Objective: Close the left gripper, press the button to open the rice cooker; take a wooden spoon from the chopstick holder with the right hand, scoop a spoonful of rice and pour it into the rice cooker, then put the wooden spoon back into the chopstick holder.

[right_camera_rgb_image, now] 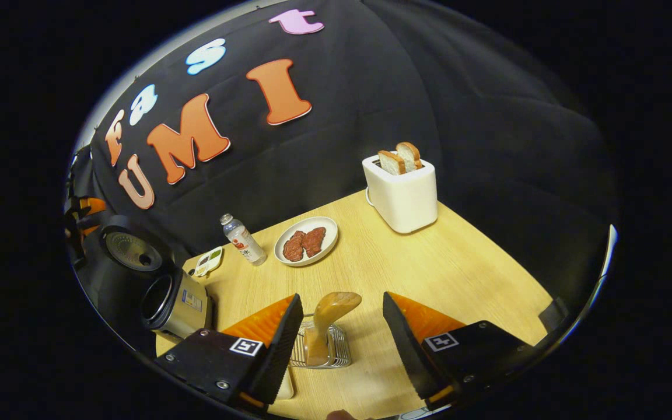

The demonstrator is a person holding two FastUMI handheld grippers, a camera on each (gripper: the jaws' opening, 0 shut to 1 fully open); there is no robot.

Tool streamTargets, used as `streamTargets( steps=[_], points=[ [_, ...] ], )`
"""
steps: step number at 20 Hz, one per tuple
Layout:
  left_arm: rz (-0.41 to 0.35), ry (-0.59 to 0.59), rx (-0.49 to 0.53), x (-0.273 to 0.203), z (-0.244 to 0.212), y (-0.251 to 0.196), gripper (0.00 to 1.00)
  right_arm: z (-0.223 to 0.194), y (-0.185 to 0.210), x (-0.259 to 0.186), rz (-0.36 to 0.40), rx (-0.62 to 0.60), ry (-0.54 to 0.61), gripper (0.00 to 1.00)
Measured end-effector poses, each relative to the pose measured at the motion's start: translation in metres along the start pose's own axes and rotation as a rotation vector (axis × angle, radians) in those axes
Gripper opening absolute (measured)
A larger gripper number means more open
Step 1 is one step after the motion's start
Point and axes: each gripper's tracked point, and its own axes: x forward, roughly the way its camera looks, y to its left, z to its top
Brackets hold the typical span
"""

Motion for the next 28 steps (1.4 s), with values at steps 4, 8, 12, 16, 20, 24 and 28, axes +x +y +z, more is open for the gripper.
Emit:
streamTargets(
  steps=[4,8,12,16,20,24,28],
  points=[
    [0.066,0.150,0.045,0.025,-0.031,0.018,0.98,0.013,0.005,-0.010,0.006,-0.037,-0.008,0.86],
    [0.083,0.319,-0.005,0.013,-0.104,0.027,1.00,0.012,0.009,-0.012,0.006,-0.052,0.001,0.86],
    [0.057,0.451,0.013,-0.012,-0.174,0.027,1.00,0.010,0.016,-0.010,0.013,-0.102,0.023,0.86],
    [0.066,0.515,0.035,-0.025,-0.206,0.024,1.00,0.016,0.029,-0.010,0.035,-0.151,0.020,0.86],
    [0.107,0.677,0.000,-0.036,-0.245,0.027,1.00,0.009,0.038,-0.013,0.052,-0.173,0.026,0.86],
    [0.099,0.811,0.008,-0.043,-0.259,0.029,0.99,0.005,0.038,-0.015,0.053,-0.193,0.032,0.89],
    [0.099,0.826,0.003,-0.040,-0.260,0.025,1.00,0.000,0.041,-0.014,0.046,-0.237,0.038,0.90]
  ],
)
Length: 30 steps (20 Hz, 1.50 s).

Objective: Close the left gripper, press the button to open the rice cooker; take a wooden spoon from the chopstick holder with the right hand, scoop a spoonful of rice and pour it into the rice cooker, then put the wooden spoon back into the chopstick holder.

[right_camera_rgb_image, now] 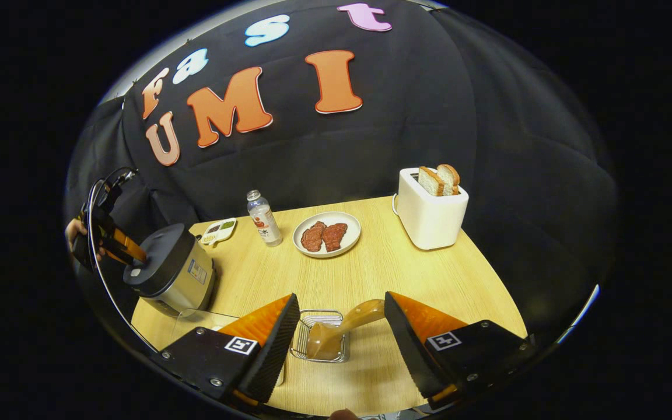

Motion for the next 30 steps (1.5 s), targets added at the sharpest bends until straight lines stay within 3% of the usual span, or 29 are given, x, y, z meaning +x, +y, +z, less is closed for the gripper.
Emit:
streamTargets(
  steps=[4,10,14,20,24,30],
  points=[
    [-0.013,-0.046,0.023,0.004,0.006,0.000,0.99,0.000,0.009,0.004,0.016,-0.008,0.001,0.91],
    [-0.006,-0.340,0.039,0.005,0.019,-0.002,1.00,0.017,0.025,0.007,0.043,-0.028,-0.044,0.91],
    [0.021,-0.480,-0.035,-0.005,-0.001,-0.004,0.99,0.034,0.037,0.008,0.046,-0.045,-0.104,0.91],
    [0.045,-0.803,-0.022,-0.089,-0.021,-0.016,0.97,0.081,0.063,-0.008,0.058,-0.107,-0.283,0.90],
    [0.007,-0.988,0.007,-0.152,-0.010,-0.028,0.97,0.111,0.084,-0.026,0.079,-0.155,-0.410,0.90],
    [-0.059,-1.200,0.058,-0.221,-0.001,-0.063,0.96,0.131,0.116,-0.047,0.148,-0.166,-0.467,0.91]
  ],
)
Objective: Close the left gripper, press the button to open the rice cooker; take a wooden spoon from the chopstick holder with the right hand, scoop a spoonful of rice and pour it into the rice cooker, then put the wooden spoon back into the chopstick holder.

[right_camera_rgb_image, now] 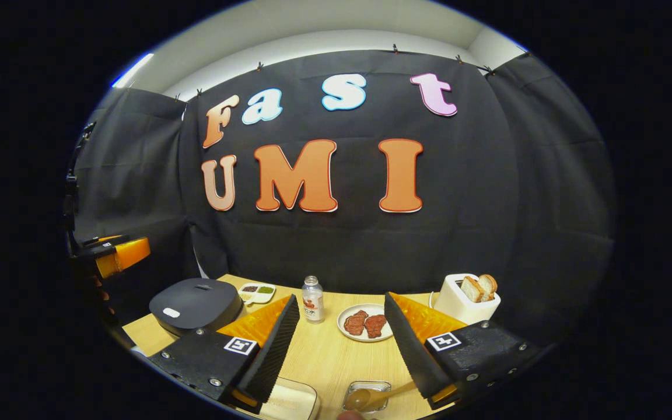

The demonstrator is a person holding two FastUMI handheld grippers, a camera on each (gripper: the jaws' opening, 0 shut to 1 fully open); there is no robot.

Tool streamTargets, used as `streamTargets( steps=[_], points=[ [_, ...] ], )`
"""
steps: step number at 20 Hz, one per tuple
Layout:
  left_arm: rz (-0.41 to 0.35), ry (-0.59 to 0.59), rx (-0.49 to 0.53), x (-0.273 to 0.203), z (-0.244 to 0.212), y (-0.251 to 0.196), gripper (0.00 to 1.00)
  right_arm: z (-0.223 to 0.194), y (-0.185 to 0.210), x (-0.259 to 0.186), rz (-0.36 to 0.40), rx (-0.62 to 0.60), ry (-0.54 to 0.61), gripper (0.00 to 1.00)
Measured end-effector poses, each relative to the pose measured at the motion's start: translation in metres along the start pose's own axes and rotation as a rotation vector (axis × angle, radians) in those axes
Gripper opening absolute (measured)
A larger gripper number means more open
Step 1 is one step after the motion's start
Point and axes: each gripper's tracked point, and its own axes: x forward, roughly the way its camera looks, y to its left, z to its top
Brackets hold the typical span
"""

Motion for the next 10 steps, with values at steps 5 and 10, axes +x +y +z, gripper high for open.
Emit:
streamTargets(
  steps=[5,10],
  points=[
    [-0.043,-0.053,0.024,-0.002,0.012,-0.020,0.97,0.012,0.003,-0.004,0.001,-0.016,-0.039,0.90],
    [-0.064,-0.036,-0.003,0.001,0.011,-0.027,0.96,0.017,0.000,-0.004,0.003,-0.020,-0.059,0.90]
  ],
)
